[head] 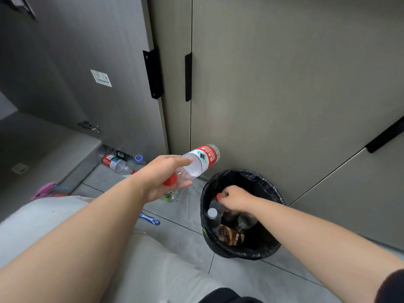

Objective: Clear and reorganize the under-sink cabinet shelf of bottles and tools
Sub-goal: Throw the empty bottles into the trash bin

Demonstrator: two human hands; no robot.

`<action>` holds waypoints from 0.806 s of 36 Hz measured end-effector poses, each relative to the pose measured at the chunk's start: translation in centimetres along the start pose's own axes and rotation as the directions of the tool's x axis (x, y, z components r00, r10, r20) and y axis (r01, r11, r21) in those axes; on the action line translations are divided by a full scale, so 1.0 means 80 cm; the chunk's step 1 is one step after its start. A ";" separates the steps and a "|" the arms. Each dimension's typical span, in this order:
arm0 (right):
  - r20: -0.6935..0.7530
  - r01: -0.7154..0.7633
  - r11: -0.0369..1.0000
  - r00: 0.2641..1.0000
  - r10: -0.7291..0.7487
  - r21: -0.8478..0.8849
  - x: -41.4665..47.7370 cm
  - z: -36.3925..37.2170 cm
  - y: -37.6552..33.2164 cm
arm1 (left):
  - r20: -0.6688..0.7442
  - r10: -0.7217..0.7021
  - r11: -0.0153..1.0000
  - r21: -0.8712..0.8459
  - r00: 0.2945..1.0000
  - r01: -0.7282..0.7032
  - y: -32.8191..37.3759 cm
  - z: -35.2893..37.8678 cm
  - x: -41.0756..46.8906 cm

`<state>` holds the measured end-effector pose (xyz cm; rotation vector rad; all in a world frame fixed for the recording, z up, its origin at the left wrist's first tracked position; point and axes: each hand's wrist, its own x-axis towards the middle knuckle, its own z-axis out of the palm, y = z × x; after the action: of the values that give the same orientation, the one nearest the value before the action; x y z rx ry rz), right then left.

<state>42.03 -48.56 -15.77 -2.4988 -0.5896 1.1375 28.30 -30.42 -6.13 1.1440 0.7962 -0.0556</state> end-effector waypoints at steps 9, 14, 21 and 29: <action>0.156 0.063 0.519 0.917 -0.368 0.853 -0.061 -0.054 -0.062 | 0.116 0.104 0.971 0.205 0.988 -0.126 -0.004 0.017 -0.015; 0.130 0.141 0.594 0.912 -0.390 0.792 -0.071 -0.074 -0.063 | 0.201 0.086 0.936 0.319 0.976 -0.148 -0.008 0.020 -0.020; 0.335 0.033 0.998 0.941 -0.048 0.048 -0.081 -0.145 -0.023 | 0.041 0.122 0.885 0.449 0.992 -0.128 -0.012 0.015 -0.013; 0.338 -0.134 0.745 0.829 0.446 -0.654 -0.075 -0.117 0.004 | 0.041 0.136 0.867 0.478 0.990 -0.139 -0.015 0.015 -0.011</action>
<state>45.73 -53.01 -6.32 -2.9249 -0.8009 2.0084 27.81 -32.27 -6.32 1.6716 0.7105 -0.1445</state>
